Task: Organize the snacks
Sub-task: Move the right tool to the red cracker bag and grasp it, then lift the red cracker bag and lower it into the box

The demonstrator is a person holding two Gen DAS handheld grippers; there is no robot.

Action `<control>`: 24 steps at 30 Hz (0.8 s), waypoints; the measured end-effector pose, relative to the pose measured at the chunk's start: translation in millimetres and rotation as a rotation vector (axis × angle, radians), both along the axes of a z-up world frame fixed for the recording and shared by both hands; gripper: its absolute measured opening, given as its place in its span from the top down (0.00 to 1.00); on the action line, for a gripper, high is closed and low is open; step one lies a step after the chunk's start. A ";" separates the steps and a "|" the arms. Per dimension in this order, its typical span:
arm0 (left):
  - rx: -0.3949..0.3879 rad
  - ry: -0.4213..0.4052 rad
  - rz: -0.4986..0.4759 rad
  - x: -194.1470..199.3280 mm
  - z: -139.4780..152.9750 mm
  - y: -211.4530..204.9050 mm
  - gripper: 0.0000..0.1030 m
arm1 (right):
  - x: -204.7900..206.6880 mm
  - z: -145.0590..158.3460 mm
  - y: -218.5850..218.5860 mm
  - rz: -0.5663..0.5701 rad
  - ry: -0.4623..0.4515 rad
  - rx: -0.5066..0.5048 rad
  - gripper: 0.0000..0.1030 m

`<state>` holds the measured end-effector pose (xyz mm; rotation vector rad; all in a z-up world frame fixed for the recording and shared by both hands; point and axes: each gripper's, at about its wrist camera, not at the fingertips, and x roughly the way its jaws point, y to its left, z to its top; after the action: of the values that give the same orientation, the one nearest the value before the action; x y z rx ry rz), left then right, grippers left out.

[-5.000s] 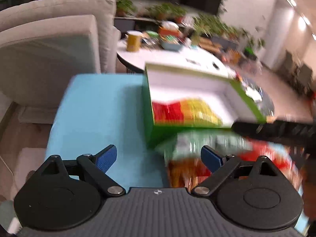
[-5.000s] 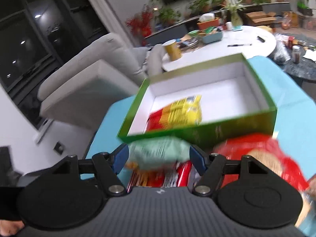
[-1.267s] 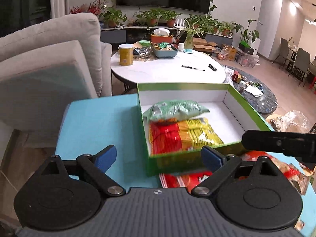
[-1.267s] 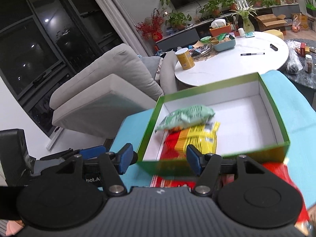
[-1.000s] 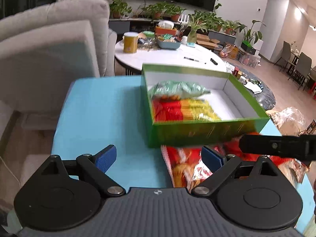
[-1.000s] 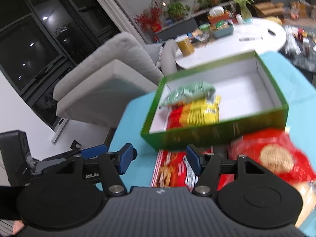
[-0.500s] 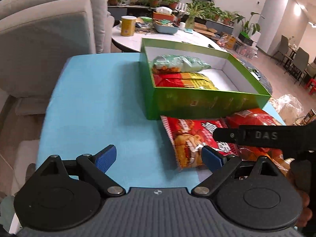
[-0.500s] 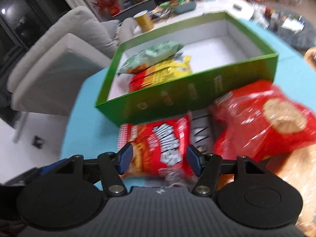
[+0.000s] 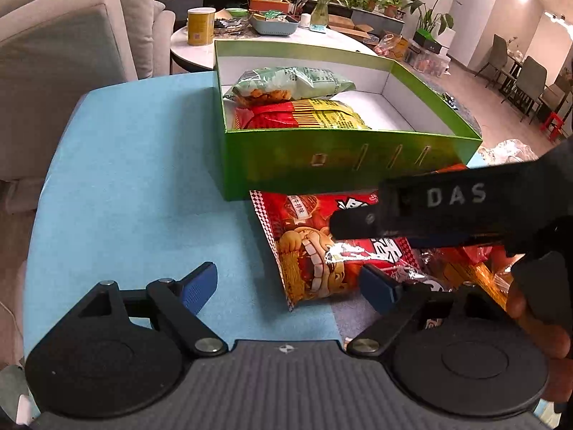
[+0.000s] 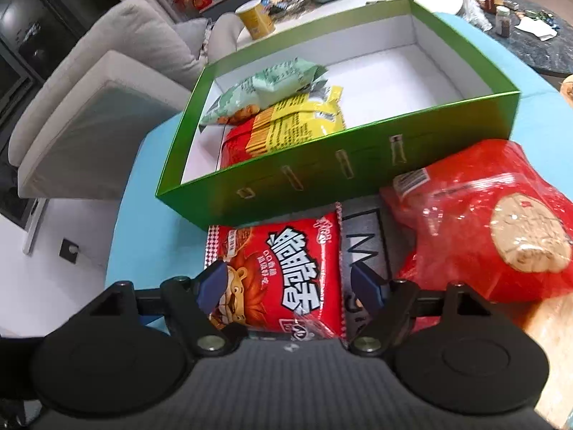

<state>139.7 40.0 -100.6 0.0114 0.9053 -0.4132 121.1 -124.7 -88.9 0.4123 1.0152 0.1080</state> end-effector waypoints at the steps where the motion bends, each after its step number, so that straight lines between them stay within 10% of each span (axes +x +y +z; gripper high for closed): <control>1: -0.001 0.001 0.000 0.8 0.2 -0.9 0.18 | 1.8 -1.3 1.2 0.001 0.010 -0.002 0.00; 11: -0.025 0.045 -0.060 7.3 -5.9 -16.5 0.42 | 7.8 -8.9 5.4 0.028 0.022 -0.010 0.08; 24: -0.026 -0.026 -0.038 -9.0 22.3 -6.8 0.49 | -6.1 9.1 6.6 0.076 -0.040 0.081 0.22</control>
<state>130.7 33.1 -78.3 0.0099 0.8747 -0.4592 115.0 -118.1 -79.8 0.4435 0.9892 0.2255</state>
